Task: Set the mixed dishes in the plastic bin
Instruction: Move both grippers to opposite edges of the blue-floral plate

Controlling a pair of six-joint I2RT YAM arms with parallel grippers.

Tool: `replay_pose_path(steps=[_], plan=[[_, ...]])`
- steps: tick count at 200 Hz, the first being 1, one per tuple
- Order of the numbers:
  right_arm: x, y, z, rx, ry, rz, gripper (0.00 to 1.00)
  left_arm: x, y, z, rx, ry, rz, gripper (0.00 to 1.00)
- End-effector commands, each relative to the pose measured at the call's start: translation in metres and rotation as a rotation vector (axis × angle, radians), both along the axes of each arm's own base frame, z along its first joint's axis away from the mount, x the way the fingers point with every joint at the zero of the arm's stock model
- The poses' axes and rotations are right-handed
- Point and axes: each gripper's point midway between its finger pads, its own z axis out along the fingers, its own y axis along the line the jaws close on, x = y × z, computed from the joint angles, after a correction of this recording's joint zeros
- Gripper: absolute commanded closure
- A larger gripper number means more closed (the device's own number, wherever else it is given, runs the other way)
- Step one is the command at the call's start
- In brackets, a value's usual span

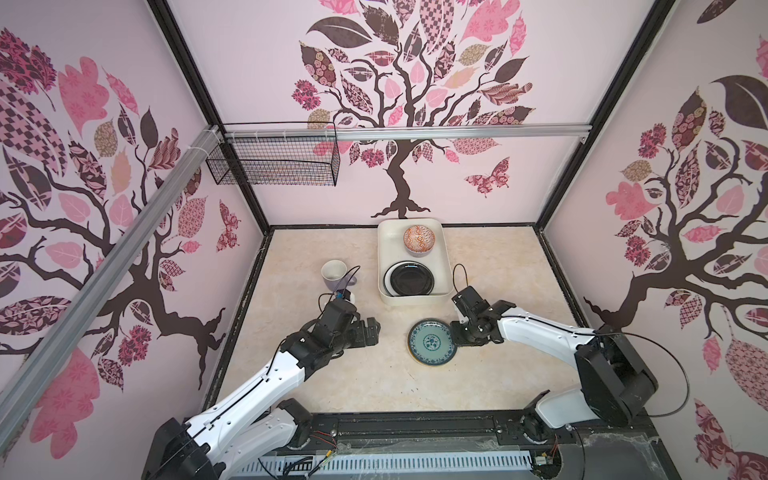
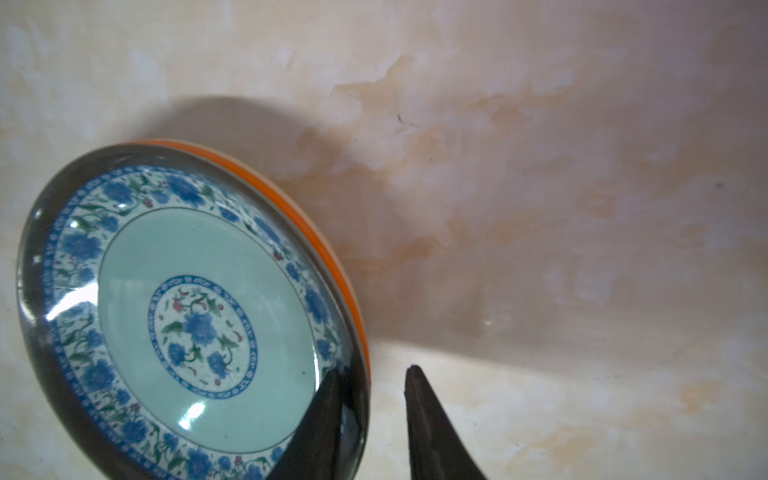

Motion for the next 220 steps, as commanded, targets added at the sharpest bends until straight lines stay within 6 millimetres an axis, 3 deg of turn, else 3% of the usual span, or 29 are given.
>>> replay_pose_path(steps=[1,83,182,220], plan=[[-0.001,-0.003,-0.006,-0.033,0.02,0.001,0.76,-0.004,0.006,-0.008,0.013,0.007,0.013,0.02],[0.004,-0.005,0.005,-0.058,0.002,-0.001,0.99,-0.001,0.002,-0.009,0.023,0.01,-0.003,0.02],[0.014,0.007,0.042,0.006,-0.054,0.012,1.0,0.001,0.004,0.002,0.029,-0.016,-0.001,0.02],[0.013,0.013,0.049,0.046,-0.064,0.024,1.0,-0.001,0.001,-0.004,0.021,0.002,-0.01,0.03]])
